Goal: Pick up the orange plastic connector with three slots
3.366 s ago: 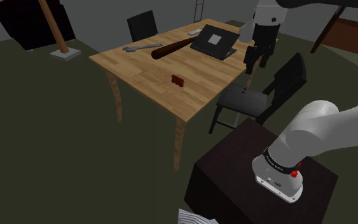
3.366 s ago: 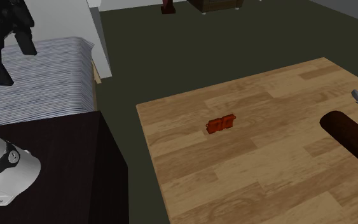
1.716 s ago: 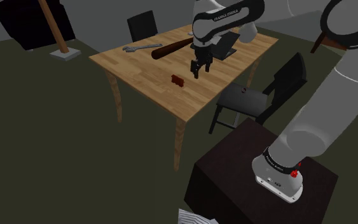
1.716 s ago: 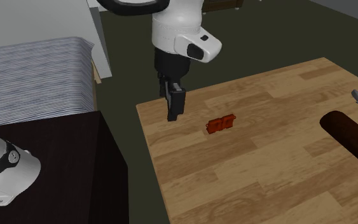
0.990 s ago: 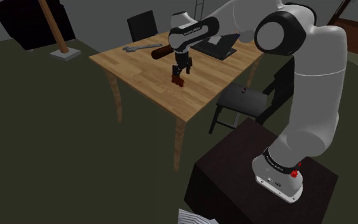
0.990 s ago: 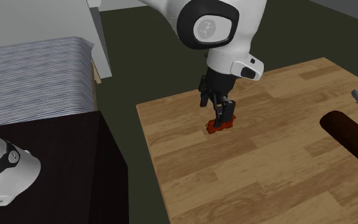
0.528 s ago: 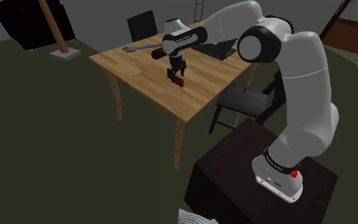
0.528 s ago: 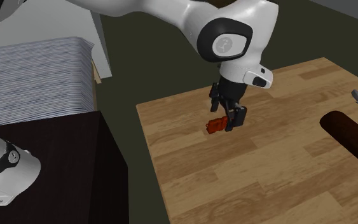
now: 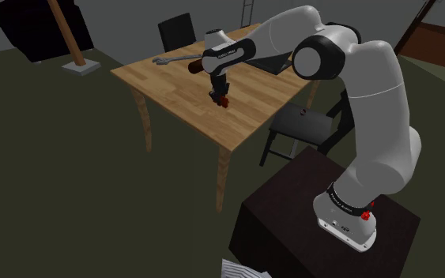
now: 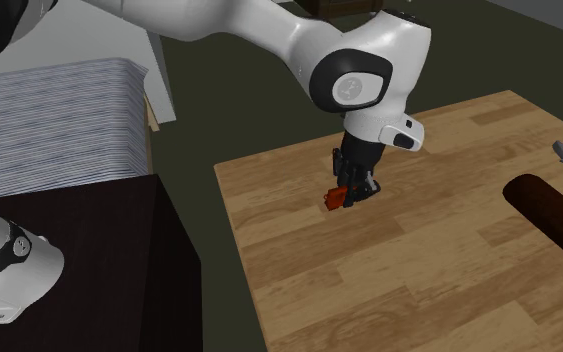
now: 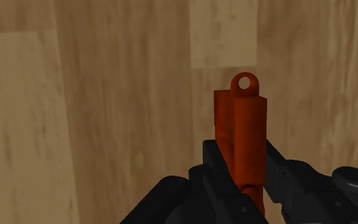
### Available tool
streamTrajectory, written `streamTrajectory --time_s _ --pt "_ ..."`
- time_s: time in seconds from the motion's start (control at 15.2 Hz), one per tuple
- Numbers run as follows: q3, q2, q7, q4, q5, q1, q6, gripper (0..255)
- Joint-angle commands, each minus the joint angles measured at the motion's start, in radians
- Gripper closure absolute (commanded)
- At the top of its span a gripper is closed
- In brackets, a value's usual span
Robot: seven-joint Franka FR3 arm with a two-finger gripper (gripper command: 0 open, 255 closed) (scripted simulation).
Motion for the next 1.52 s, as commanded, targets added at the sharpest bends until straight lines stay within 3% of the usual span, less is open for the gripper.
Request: streamTrajectory --time_s 0.0,0.4,1.45 --pt "0.000 0.001 0.000 0.000 0.000 0.000 0.000 255" --pt "0.000 -0.001 0.000 -0.003 0.000 0.000 0.002 255" --pt "-0.002 -0.084 -0.012 0.070 -0.001 0.002 -0.153 255"
